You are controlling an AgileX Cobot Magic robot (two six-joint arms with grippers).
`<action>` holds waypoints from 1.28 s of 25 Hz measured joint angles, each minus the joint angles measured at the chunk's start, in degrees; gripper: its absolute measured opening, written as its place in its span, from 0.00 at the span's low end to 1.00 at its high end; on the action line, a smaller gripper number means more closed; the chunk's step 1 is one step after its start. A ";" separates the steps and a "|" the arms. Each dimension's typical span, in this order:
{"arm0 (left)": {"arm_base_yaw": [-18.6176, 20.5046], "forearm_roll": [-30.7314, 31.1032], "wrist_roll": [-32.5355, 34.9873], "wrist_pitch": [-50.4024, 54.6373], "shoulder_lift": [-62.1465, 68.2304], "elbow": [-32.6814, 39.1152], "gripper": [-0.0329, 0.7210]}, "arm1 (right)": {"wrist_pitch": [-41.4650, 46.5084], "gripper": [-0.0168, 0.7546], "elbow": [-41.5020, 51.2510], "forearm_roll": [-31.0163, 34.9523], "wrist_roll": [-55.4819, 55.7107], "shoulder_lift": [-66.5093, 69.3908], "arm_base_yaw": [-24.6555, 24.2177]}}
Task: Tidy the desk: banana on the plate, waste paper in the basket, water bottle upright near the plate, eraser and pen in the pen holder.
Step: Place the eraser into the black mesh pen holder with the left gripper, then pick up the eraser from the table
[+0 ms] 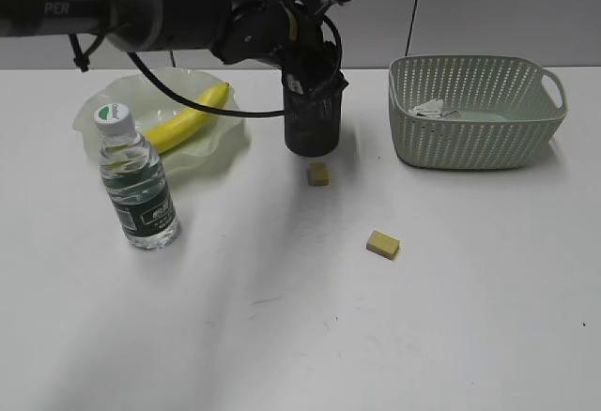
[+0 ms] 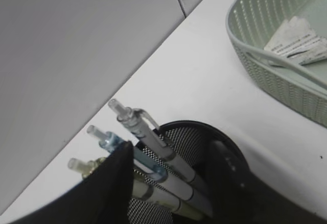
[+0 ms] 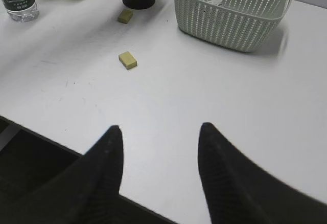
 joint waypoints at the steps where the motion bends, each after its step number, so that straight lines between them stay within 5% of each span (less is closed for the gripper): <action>1: 0.00 0.52 0.00 0.00 -0.27 0.07 0.51 | 0.00 0.52 0.00 0.00 0.00 0.00 0.00; 9: -0.17 -1.57 0.00 3.22 -8.73 0.20 0.51 | 0.00 0.52 0.00 0.00 0.00 0.00 0.00; 22: -0.22 -20.19 0.00 40.23 -27.62 0.20 0.51 | 0.00 0.52 0.00 0.00 0.00 0.00 0.00; 32: -0.22 -21.99 -0.04 55.48 -39.01 0.49 0.51 | 0.00 0.52 0.00 0.00 0.00 0.00 0.00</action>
